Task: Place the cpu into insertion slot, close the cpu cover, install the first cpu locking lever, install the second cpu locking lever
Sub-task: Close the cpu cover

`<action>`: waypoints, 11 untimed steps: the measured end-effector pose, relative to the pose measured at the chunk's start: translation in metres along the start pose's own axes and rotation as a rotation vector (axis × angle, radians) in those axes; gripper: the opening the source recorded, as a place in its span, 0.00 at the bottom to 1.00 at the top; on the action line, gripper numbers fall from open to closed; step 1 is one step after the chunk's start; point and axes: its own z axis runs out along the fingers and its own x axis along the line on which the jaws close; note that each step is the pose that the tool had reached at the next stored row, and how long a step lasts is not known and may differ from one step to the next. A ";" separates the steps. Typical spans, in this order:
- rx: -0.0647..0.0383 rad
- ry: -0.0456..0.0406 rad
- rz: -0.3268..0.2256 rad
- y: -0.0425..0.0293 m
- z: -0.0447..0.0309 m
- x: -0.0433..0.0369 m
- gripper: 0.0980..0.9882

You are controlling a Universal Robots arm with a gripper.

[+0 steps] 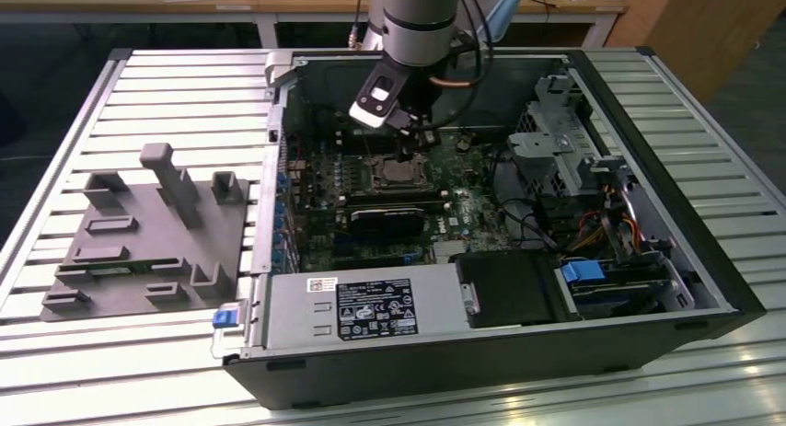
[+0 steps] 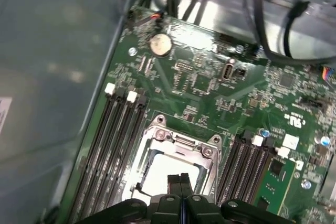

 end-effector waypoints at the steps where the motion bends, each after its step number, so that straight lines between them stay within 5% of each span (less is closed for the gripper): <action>1: 0.001 0.0001 -0.017 0.0000 0.0000 0.0000 0.01; 11: 0.007 0.0015 -0.194 0.0000 0.0001 0.0000 0.01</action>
